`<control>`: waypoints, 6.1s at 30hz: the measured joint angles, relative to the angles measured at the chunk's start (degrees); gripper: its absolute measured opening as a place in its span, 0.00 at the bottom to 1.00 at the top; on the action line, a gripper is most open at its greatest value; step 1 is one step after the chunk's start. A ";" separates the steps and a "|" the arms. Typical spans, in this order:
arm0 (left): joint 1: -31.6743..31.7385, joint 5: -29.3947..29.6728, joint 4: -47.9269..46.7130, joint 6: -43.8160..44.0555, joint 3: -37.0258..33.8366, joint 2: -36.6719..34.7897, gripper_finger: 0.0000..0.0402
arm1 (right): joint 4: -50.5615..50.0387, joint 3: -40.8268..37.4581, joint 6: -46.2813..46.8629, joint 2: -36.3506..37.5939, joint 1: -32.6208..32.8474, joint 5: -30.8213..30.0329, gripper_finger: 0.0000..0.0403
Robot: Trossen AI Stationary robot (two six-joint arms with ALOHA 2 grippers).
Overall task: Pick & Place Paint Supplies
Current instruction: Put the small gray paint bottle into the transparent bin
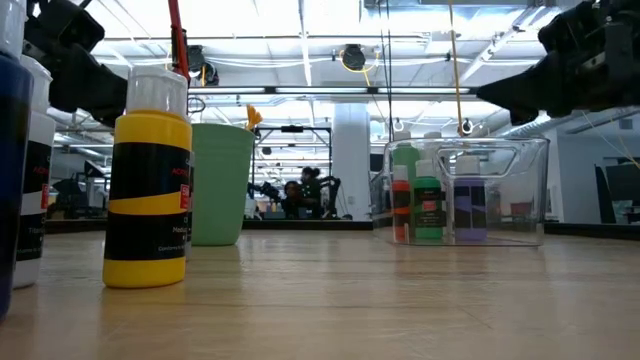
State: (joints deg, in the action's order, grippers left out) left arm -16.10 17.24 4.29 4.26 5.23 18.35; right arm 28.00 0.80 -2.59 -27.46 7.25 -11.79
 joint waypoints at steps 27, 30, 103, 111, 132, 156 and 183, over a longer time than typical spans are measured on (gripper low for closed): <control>-14.57 -8.24 23.76 -5.31 1.44 24.05 0.00 | 8.45 0.00 1.77 -12.12 -0.02 -1.80 0.02; -15.65 -6.36 23.94 -5.72 4.26 28.32 0.00 | 11.23 0.00 1.75 -13.53 -0.02 -1.88 0.02; -7.91 -12.79 3.32 -6.52 31.52 63.10 0.64 | 13.58 0.00 3.59 -17.64 -0.02 -1.42 0.02; -7.60 -13.12 2.31 -6.51 31.52 63.03 0.64 | 13.76 0.00 3.35 -17.63 -0.02 -1.42 0.02; -7.37 -14.14 -10.10 -8.96 46.41 63.06 0.24 | 13.76 0.00 3.39 -17.63 -0.02 -1.42 0.02; 18.00 -23.54 -6.04 -12.62 76.49 87.81 0.24 | 21.30 0.00 -7.71 -17.79 2.08 -1.65 0.02; 22.53 -27.77 -4.62 -8.60 76.59 93.10 0.24 | 22.92 0.00 -10.77 -17.80 2.62 -1.64 0.02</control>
State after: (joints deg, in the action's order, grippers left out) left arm 6.43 -10.54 -0.33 -4.34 81.82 111.45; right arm 50.92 0.80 -13.37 -45.25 9.87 -13.43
